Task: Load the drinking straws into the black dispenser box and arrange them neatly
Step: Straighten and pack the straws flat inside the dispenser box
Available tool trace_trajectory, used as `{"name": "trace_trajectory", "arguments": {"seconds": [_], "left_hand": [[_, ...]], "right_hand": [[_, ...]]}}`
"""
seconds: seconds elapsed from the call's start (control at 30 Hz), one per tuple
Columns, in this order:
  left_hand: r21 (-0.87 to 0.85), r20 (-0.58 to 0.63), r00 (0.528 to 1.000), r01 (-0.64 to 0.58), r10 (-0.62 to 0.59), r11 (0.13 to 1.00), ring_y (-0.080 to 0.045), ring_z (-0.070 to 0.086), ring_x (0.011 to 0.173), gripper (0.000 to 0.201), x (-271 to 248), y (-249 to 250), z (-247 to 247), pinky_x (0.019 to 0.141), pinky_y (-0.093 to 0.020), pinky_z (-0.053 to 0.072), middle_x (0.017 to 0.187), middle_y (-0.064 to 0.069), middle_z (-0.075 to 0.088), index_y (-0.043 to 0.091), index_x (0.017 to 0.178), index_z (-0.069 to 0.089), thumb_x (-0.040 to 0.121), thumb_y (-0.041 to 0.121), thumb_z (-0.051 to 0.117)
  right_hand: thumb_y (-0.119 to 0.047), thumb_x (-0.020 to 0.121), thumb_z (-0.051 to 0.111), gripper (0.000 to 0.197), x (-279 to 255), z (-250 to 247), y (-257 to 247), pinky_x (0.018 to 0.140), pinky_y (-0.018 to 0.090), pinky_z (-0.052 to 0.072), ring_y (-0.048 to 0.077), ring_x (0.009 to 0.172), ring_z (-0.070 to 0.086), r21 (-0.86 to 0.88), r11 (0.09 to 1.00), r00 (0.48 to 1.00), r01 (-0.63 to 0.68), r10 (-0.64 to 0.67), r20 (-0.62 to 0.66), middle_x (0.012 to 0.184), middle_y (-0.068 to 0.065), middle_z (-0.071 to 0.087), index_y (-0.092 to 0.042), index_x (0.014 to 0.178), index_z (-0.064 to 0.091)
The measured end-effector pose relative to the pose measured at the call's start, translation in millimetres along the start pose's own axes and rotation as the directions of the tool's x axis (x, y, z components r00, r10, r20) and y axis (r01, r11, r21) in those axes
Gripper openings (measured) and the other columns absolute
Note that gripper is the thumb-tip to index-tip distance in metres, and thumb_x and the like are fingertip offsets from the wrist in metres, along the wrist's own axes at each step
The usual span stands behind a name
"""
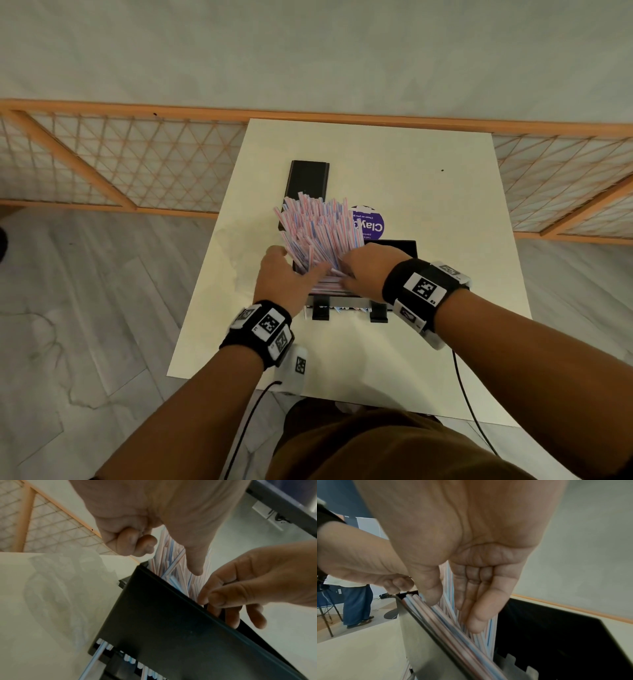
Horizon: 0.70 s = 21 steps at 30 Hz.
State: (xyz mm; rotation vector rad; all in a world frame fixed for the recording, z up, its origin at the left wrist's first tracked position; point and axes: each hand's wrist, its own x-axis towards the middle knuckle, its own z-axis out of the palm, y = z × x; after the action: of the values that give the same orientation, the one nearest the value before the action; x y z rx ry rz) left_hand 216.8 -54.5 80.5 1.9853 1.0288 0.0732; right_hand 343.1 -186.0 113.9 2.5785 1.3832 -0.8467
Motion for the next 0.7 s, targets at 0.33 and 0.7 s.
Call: {"name": "trace_trajectory", "arguments": {"seconds": [0.33,0.7], "left_hand": [[0.08,-0.063,0.991,-0.117,0.122,0.99,-0.012,0.049,0.064,0.036,7,6,-4,0.055,-0.023,0.035,0.071,0.005,0.053,0.025,0.076,0.043,0.093,0.039,0.071],[0.131,-0.086,0.924,-0.36,0.372,0.924,-0.001,0.05,0.062,0.018,-3,41,-62,0.058,-0.011,0.034,0.071,0.014,0.057,0.021,0.097,0.068,0.099,0.039,0.063]], "right_hand": [[-0.045,0.096,0.053,0.024,-8,2,-4,0.052,0.023,0.038,0.013,0.067,0.053,0.079,0.996,0.998,-0.042,0.045,-0.037,0.074,-0.006,0.051,-0.021,0.093,0.051],[-0.056,0.095,0.051,0.039,-30,-17,9,0.079,0.032,0.053,0.017,0.09,0.062,0.21,0.976,0.977,-0.052,0.094,-0.193,0.105,-0.004,0.067,-0.025,0.117,0.059]]}}
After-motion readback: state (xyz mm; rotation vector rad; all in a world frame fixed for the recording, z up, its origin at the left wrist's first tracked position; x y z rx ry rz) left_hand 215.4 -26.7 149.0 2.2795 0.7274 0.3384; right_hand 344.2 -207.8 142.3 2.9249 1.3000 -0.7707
